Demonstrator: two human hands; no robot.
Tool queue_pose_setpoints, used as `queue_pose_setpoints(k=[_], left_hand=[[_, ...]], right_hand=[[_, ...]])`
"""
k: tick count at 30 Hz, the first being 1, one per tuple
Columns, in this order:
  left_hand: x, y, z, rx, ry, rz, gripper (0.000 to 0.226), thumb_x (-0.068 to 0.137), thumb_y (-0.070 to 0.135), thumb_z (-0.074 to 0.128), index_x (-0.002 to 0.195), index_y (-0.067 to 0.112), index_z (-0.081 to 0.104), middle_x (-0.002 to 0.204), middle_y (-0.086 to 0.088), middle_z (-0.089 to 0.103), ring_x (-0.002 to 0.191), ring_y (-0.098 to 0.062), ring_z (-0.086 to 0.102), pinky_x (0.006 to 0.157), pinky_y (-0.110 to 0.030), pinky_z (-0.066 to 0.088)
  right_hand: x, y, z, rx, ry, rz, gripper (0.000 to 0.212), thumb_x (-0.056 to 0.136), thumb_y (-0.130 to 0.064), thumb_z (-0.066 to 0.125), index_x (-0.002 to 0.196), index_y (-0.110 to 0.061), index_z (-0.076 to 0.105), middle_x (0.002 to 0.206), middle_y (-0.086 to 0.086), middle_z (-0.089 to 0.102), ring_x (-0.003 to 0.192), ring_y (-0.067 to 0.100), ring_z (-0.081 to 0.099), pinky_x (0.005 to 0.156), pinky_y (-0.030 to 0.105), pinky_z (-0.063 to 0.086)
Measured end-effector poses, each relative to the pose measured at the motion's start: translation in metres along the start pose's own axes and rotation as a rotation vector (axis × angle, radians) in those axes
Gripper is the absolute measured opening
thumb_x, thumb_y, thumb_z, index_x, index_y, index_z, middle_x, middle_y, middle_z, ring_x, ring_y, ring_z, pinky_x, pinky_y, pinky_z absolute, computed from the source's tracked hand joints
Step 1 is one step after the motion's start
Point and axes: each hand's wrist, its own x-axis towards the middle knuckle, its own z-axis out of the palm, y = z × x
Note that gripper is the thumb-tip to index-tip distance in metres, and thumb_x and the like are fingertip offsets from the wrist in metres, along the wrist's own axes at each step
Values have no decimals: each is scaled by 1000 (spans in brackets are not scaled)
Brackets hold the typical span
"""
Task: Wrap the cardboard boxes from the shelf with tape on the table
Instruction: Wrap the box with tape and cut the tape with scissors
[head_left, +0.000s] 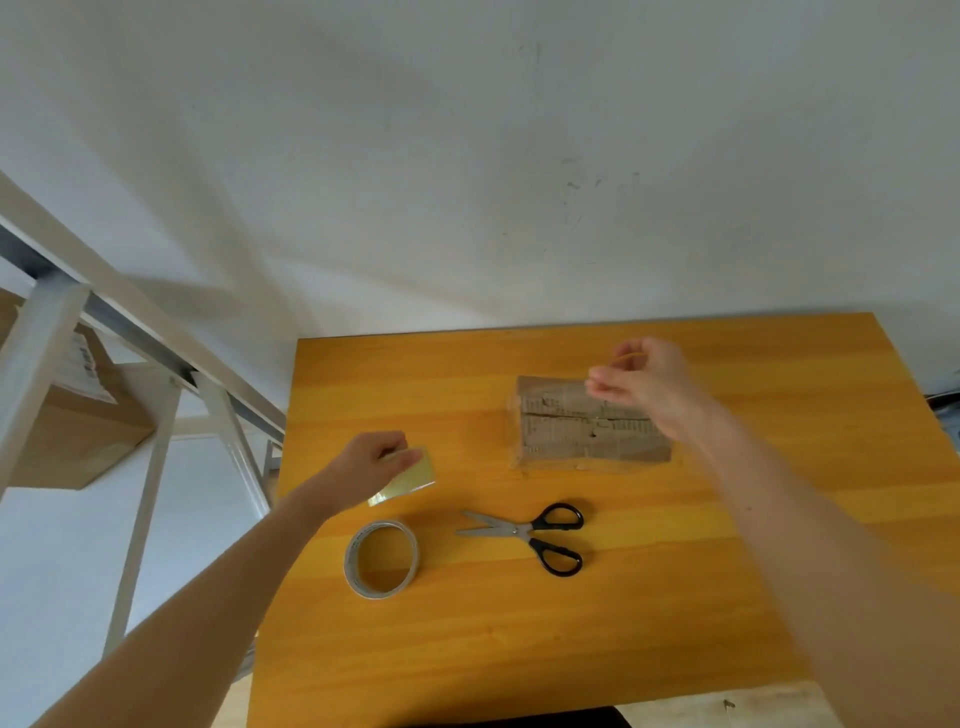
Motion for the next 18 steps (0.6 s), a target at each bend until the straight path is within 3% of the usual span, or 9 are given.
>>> queue_pose_setpoints(k=[5, 8, 13, 18], left_hand=[[6, 29, 7, -120, -53, 68, 33, 94, 28, 56, 65, 14, 47, 55, 11, 35, 54, -7, 31, 52, -19, 26], [6, 39, 1, -168, -109, 123, 26, 94, 29, 56, 71, 16, 58, 63, 5, 42, 60, -10, 36, 57, -21, 30], [2, 48, 2, -226, -137, 147, 21, 94, 26, 55, 74, 23, 63, 69, 15, 54, 68, -6, 46, 67, -20, 35], [0, 54, 5, -245, -125, 161, 17, 92, 25, 56, 82, 16, 66, 74, 14, 57, 75, -8, 48, 72, -23, 37]], right_hand=[[-8, 18, 49, -68, -235, -38, 32, 84, 5, 63, 112, -7, 53, 102, 16, 60, 93, 23, 66, 79, 27, 57], [-6, 32, 61, -59, -224, -66, 26, 88, 1, 61, 112, -4, 55, 104, 17, 60, 95, 24, 66, 82, 30, 57], [-5, 40, 70, -85, -308, -26, 33, 96, -19, 55, 128, -10, 54, 124, 5, 57, 112, 15, 58, 95, 34, 51], [-11, 37, 78, -102, -395, -52, 35, 98, -24, 52, 131, -14, 55, 131, 1, 54, 121, 13, 50, 99, 33, 48]])
